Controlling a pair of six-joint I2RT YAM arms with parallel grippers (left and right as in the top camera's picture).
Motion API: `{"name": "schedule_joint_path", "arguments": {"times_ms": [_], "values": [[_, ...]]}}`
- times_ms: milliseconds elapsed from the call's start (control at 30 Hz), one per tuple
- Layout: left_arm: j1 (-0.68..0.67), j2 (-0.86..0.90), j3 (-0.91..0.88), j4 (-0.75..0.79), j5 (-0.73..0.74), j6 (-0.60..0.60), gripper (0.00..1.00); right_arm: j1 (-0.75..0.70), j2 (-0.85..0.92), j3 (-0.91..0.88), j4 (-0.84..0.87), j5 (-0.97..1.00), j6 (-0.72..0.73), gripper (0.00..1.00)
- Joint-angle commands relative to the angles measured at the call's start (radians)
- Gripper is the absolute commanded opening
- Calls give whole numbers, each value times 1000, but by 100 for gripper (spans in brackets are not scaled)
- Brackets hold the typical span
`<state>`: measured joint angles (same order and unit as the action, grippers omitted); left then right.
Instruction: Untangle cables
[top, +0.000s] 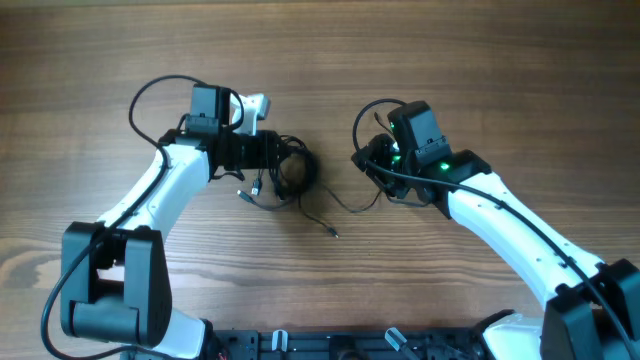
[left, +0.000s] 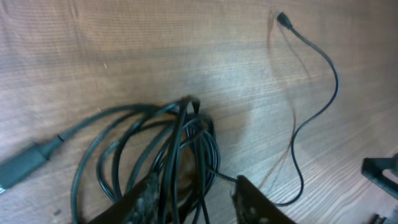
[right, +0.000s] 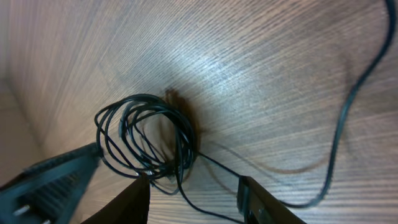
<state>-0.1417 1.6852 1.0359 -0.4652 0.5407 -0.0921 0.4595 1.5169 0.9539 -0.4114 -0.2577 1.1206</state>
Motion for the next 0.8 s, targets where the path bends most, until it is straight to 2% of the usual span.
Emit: {"name": "schedule_joint_path", "arguments": {"times_ms": [0, 100, 133, 200, 267, 400, 533, 700, 767], "values": [[-36, -23, 130, -41, -114, 14, 58, 4, 54, 2, 23, -12, -18, 47], [-116, -21, 154, 1, -280, 85, 56, 4, 107, 2, 60, -13, -18, 46], [-166, -8, 154, 21, -393, 159, 57, 4, 125, 2, 69, -13, -17, 46], [-222, 30, 154, 14, -502, 224, 61, 4, 153, 2, 77, -13, -18, 46], [-232, 76, 154, -3, -513, 266, 61, 4, 170, 2, 77, -13, -19, 46], [-202, 156, 154, 5, -517, 266, 65, 4, 182, 2, 79, -13, -19, 46], [-151, 166, 154, 11, -514, 265, 60, 4, 182, 2, 79, -13, -19, 47], [-136, 180, 151, 0, -462, 265, 61, 4, 182, 2, 78, -13, -20, 47], [-136, 210, 146, -13, -462, 264, 66, 4, 182, 2, 78, -12, -21, 47]]}}
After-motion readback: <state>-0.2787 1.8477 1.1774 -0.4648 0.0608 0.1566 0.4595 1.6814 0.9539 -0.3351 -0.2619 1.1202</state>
